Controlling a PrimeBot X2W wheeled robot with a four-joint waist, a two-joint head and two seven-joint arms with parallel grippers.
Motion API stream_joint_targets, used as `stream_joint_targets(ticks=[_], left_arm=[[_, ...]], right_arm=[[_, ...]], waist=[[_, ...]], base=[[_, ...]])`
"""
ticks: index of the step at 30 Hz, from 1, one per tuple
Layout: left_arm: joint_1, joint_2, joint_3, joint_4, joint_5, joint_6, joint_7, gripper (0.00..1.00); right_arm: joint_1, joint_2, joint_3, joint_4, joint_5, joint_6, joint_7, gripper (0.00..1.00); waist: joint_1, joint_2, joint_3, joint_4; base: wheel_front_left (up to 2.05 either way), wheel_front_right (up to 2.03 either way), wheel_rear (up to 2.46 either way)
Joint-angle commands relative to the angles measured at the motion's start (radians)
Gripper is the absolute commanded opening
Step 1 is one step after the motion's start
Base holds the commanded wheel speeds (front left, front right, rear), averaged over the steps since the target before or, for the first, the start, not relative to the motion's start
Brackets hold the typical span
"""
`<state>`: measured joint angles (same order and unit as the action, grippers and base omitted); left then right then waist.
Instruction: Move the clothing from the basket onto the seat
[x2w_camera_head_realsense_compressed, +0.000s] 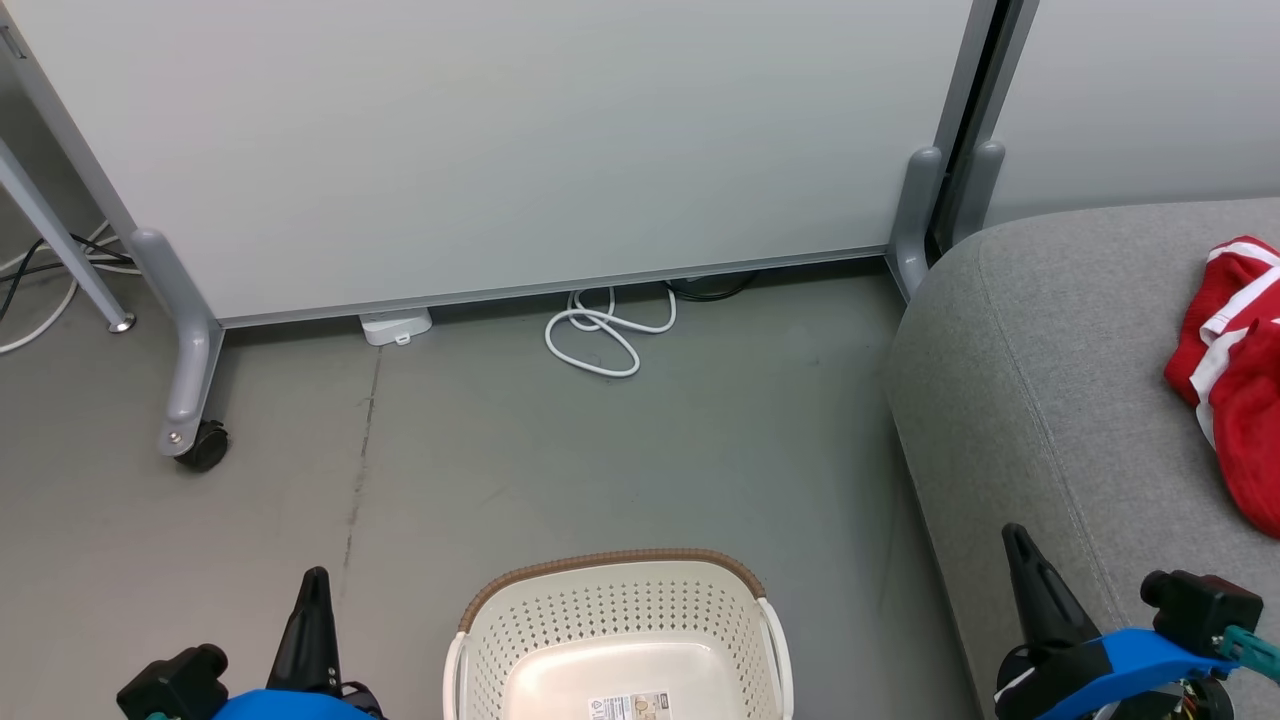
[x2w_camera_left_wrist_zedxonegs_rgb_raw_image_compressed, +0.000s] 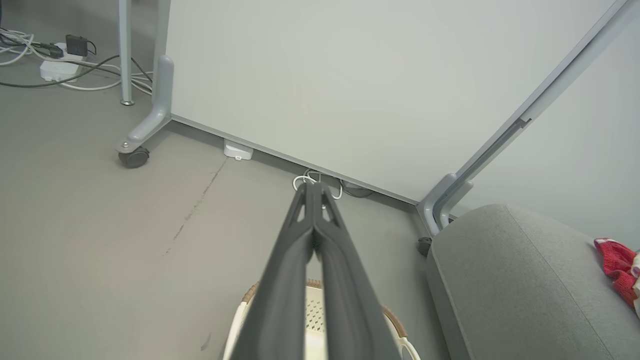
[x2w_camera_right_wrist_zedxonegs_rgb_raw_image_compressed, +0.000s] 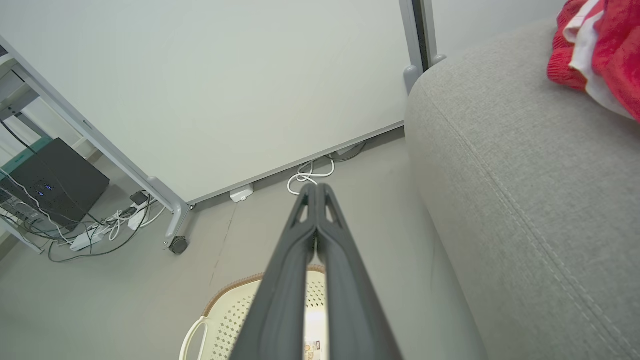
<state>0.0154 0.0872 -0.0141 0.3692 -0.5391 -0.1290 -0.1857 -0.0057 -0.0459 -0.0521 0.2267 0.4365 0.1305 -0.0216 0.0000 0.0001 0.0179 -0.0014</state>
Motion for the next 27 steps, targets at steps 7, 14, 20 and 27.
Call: stream_joint_targets(ticks=[7,14,20,27], left_arm=[[-0.042,0.0,0.019,-0.03,-0.119,-0.001,0.031,0.0],[-0.052,-0.004,0.03,-0.041,-0.219,-0.001,0.059,0.0],[-0.059,-0.007,0.039,-0.049,-0.298,-0.001,0.081,0.0],[-0.067,-0.01,0.05,-0.058,-0.384,-0.001,0.106,0.0]], right_arm=[[-0.032,-0.002,-0.009,-0.012,0.133,0.0,0.014,0.0],[-0.04,-0.003,-0.014,-0.009,0.242,0.0,0.027,0.0],[-0.048,-0.003,-0.019,-0.007,0.329,0.0,0.037,0.0],[-0.054,-0.003,-0.024,-0.005,0.423,0.0,0.048,0.0]], waist=[[0.0,-0.0001,-0.001,0.0],[0.0,-0.0001,-0.002,0.0],[0.0,-0.0001,-0.003,0.0],[0.0,-0.0001,-0.004,0.0]], base=[[0.0,0.0,0.0],[0.0,0.0,0.0],[0.0,0.0,0.0],[0.0,0.0,0.0]])
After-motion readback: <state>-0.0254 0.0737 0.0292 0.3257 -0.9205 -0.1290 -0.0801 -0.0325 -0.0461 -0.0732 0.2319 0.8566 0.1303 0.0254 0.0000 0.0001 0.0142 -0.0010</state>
